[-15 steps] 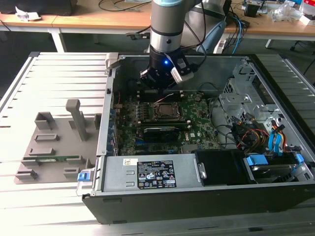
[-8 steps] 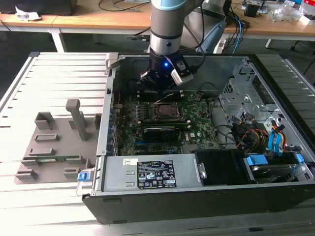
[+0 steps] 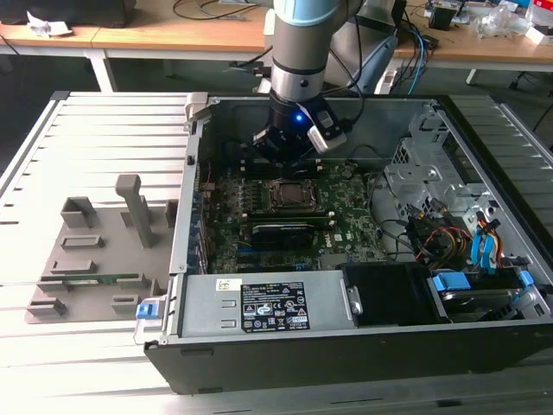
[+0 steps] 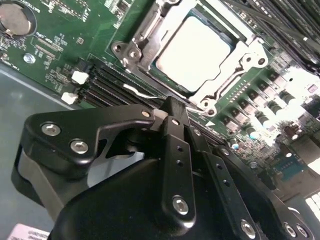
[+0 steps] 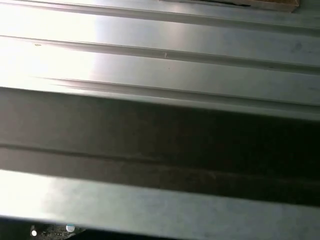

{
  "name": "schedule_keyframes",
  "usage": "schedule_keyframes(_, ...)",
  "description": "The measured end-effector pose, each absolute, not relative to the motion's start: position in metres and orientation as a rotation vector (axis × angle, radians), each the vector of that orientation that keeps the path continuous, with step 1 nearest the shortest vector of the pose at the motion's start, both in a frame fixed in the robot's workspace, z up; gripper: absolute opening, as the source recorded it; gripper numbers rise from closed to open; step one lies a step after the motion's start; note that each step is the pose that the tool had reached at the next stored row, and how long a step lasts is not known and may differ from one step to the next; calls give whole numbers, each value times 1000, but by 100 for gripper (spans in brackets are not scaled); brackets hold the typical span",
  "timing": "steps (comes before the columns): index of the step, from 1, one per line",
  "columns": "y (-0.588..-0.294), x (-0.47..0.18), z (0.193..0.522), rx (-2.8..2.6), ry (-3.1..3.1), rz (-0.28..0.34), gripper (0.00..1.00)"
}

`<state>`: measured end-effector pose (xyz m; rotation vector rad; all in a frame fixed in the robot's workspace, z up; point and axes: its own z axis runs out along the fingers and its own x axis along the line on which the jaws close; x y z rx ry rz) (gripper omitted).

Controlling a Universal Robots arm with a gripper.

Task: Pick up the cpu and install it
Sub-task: 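Install the first cpu locking lever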

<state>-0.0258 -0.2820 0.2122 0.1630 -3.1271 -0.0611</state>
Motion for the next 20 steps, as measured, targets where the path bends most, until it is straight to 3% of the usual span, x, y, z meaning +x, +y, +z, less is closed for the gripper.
schedule_keyframes(20, -284, -1, 201, 169, -3125, -59, 11)
